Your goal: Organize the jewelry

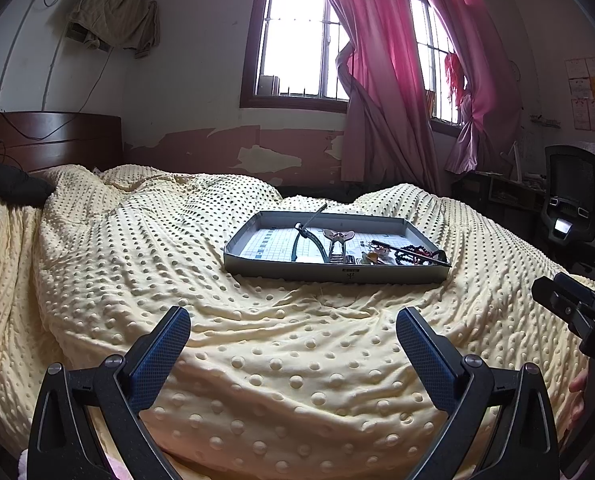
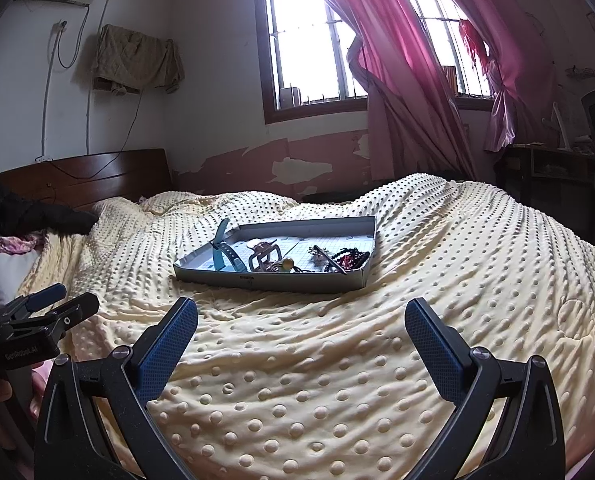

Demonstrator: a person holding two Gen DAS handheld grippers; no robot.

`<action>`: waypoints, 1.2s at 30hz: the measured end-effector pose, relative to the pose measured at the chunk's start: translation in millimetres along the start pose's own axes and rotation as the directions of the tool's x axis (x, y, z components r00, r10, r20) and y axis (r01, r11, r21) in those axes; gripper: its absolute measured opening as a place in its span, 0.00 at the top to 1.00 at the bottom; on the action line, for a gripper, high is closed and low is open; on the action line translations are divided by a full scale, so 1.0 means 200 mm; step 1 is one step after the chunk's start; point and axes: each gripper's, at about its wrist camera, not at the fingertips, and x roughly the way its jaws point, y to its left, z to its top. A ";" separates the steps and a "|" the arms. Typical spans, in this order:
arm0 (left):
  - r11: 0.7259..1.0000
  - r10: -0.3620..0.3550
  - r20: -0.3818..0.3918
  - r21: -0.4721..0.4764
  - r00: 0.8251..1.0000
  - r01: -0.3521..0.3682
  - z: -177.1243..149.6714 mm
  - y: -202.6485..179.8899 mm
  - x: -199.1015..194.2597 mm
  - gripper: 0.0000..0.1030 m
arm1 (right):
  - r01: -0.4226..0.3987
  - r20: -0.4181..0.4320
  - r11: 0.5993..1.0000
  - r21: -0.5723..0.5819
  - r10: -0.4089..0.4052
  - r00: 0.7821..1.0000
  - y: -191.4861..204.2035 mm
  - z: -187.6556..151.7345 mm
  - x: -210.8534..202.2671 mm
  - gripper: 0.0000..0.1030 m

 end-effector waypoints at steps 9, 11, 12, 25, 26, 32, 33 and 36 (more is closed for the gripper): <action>1.000 0.002 0.001 0.004 1.000 -0.002 0.00 0.00 0.00 0.00 | 0.000 0.009 1.000 0.000 0.000 1.000 0.00 0.00 0.00 0.01; 1.000 0.002 0.000 0.005 1.000 -0.002 0.00 0.00 0.01 0.00 | -0.001 0.008 1.000 0.001 0.001 1.000 0.00 0.00 0.00 0.01; 1.000 0.002 0.001 0.005 1.000 -0.002 0.00 0.00 0.00 0.00 | -0.001 0.008 1.000 0.000 0.001 1.000 0.00 0.00 0.00 0.01; 1.000 0.002 0.000 0.006 1.000 -0.002 0.00 0.00 0.01 0.00 | -0.001 0.009 1.000 -0.002 0.001 1.000 0.00 0.00 0.00 0.01; 1.000 0.002 0.000 0.006 1.000 -0.002 0.00 0.00 0.01 0.00 | -0.002 0.009 1.000 -0.002 0.002 1.000 0.00 0.00 0.00 0.01; 1.000 0.002 0.000 0.006 1.000 -0.002 0.00 0.00 0.01 0.00 | -0.004 0.004 1.000 -0.002 0.004 1.000 0.00 -0.01 0.00 0.01; 1.000 0.002 0.001 0.006 1.000 -0.002 0.00 0.00 0.01 0.00 | -0.004 0.004 1.000 -0.003 0.004 1.000 0.01 -0.01 0.00 0.01; 1.000 0.004 0.000 0.007 1.000 -0.004 0.00 0.00 0.01 0.00 | -0.004 0.003 1.000 -0.002 0.004 1.000 0.00 -0.01 0.00 0.01</action>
